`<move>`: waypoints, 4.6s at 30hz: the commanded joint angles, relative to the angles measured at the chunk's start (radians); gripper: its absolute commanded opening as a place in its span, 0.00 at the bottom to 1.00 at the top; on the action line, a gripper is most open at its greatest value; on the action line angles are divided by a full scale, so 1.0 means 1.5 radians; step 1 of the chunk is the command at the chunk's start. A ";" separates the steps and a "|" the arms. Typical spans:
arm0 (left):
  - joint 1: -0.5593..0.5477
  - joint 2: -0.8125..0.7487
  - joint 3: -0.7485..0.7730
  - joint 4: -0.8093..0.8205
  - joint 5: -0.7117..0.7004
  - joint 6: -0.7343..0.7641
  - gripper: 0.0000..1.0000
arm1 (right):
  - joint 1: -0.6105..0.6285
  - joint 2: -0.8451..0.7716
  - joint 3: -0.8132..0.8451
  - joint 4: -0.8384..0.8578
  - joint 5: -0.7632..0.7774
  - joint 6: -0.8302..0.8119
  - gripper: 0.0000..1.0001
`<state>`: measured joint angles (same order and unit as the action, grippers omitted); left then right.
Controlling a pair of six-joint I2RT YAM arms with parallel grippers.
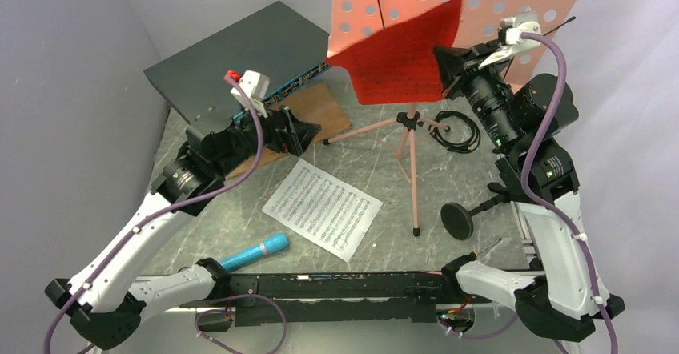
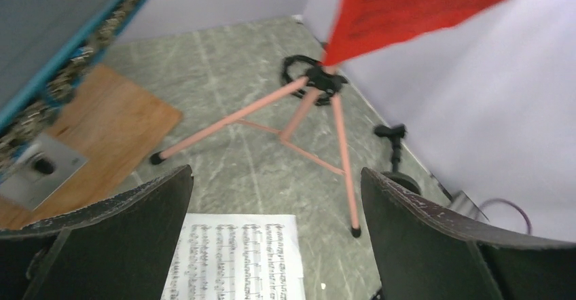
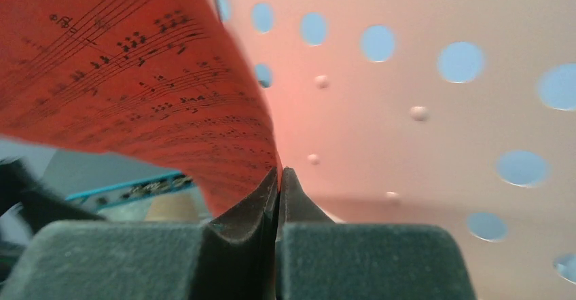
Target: Set up the instrument practice props
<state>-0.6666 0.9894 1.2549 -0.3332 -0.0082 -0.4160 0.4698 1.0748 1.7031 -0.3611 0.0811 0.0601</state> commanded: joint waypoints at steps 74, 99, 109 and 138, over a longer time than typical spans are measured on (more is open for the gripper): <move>0.001 -0.113 -0.144 0.420 0.354 -0.139 0.00 | 0.009 -0.044 -0.337 0.748 -0.659 0.438 0.24; 0.001 -0.023 0.031 0.099 0.107 -0.047 1.00 | -0.009 0.002 0.028 0.095 -0.110 0.099 0.00; 0.001 0.148 0.210 0.077 0.075 -0.081 0.97 | -0.010 0.045 0.176 0.042 0.137 -0.030 0.00; 0.001 0.239 0.245 0.307 0.060 -0.114 0.71 | -0.010 0.102 0.193 0.187 0.145 -0.114 0.00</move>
<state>-0.6674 1.4647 1.6791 0.0025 0.1890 -0.5957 0.4583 1.2232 2.0006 -0.1398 0.3054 -0.0895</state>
